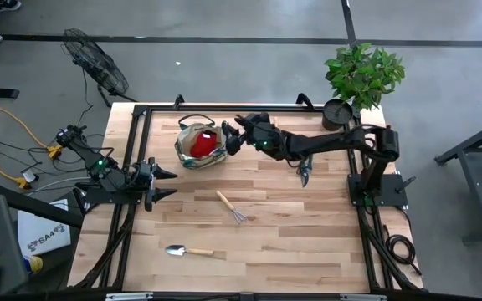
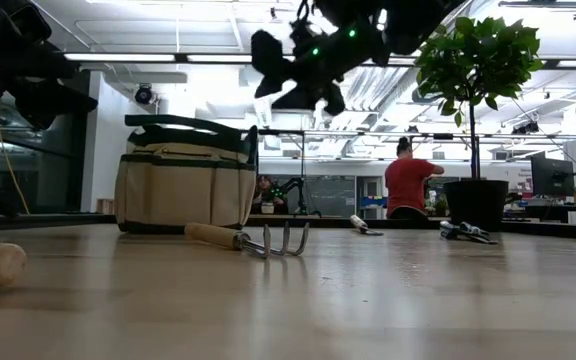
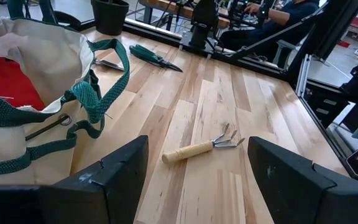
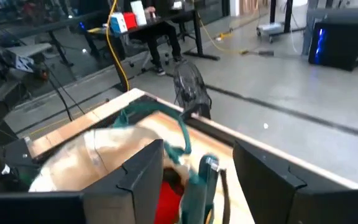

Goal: Pick & Place Garden tools in Gardening bag
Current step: Put the green shears into the gardening bag

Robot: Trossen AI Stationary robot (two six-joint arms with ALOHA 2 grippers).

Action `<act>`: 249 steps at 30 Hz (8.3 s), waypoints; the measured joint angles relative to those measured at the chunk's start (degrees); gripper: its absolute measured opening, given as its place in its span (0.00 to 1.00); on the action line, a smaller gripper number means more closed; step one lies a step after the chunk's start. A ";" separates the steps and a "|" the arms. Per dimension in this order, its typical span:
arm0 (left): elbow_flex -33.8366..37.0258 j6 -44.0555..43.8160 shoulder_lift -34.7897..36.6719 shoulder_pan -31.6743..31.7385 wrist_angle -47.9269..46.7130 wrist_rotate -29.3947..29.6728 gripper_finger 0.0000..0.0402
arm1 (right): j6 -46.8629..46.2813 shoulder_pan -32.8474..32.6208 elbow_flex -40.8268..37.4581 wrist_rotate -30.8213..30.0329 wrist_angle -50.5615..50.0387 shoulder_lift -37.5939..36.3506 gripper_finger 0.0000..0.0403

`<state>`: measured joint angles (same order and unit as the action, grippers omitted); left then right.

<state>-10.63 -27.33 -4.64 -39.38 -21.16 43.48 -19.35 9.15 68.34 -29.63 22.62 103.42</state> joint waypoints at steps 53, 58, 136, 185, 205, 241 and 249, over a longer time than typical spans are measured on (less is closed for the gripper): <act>0.00 0.00 0.00 0.00 0.02 -0.68 0.67 | -0.03 7.35 -0.02 28.20 -2.19 -1.21 0.00; 0.00 0.00 0.01 0.00 0.00 -0.71 0.67 | -0.10 6.86 -0.02 25.07 -15.68 -7.77 0.00; 0.02 0.00 0.01 0.00 0.02 -1.06 0.67 | -36.75 13.53 -38.29 14.36 -52.05 -25.12 0.36; 0.02 -4.03 0.00 -0.02 5.14 1.75 0.67 | -7.57 -2.08 -38.51 11.60 -6.05 -24.92 0.09; 0.04 10.19 -4.60 0.00 26.65 4.71 0.67 | 6.14 -5.42 -38.46 25.40 22.87 -24.99 0.09; -26.26 18.58 -62.30 37.19 56.40 -46.13 0.67 | 12.06 -2.98 -33.73 34.14 27.57 -25.01 0.09; -34.02 18.59 -72.24 39.19 57.50 -47.00 0.67 | 12.40 -2.98 -33.73 34.12 27.65 -25.01 0.09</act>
<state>-44.66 -8.74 -76.88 -0.19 36.34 -3.52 -6.95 6.17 34.61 4.49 50.27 78.41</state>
